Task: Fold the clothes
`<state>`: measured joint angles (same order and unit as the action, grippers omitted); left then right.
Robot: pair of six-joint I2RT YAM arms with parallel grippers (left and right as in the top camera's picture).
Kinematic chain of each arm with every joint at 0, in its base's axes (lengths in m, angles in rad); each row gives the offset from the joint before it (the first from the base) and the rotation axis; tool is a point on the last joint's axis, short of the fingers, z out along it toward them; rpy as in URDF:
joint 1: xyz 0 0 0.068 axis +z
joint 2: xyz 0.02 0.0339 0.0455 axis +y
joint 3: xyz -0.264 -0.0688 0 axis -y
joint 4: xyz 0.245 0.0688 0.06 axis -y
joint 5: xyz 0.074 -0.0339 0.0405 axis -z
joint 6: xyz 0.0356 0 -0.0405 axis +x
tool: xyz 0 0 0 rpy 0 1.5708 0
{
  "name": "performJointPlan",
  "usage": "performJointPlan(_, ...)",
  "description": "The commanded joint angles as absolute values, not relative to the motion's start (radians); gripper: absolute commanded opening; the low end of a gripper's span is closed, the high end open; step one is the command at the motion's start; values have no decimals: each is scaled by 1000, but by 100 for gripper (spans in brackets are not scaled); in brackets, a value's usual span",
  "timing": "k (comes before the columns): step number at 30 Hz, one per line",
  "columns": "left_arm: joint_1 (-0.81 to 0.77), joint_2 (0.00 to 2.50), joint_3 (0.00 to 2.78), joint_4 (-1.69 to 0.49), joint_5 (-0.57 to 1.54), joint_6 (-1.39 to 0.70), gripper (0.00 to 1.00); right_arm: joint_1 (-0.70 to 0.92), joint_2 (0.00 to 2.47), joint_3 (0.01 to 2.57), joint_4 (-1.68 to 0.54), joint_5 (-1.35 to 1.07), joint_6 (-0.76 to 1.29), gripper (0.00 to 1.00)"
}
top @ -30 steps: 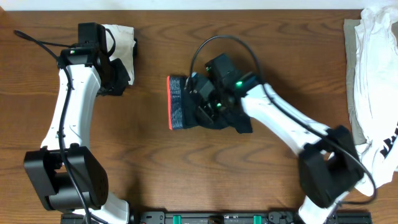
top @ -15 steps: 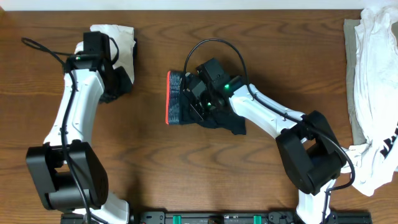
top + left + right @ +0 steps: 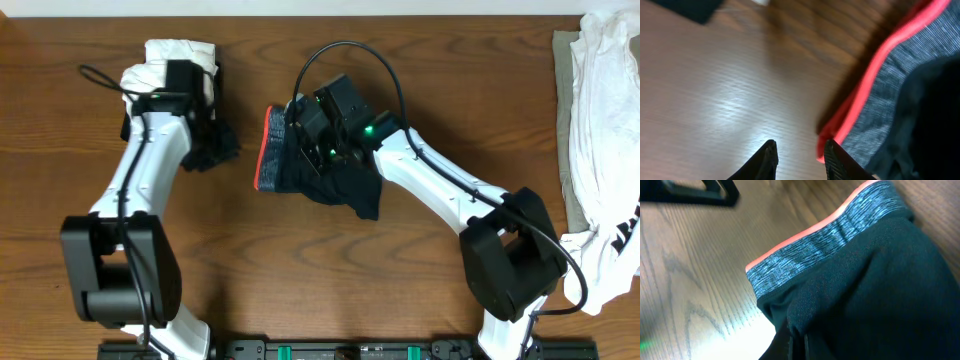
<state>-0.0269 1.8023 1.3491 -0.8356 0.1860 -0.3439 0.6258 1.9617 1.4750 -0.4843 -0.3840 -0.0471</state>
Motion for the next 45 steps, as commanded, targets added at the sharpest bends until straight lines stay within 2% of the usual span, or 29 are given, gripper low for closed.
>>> performJointPlan(1, -65, 1839, 1340, -818, 198, -356, 34, 620, 1935, 1498, -482, -369, -23, 1)
performJointPlan(12, -84, 2014, 1340, -772, 199, -356, 33, 614, 1935, 1498, -444, -329, 1, 1)
performJointPlan(14, -85, 2034, 1340, -773, 199, -353, 27, 615, 1935, 1498, -431, -328, 4, 1)
performJointPlan(25, -84, 2038, 1340, -772, 199, -352, 26, 629, 1954, 1497, -389, -329, -15, 1)
performJointPlan(45, -84, 2038, 1340, -772, 199, -344, 26, 733, 2163, 1497, -224, -367, -16, 1)
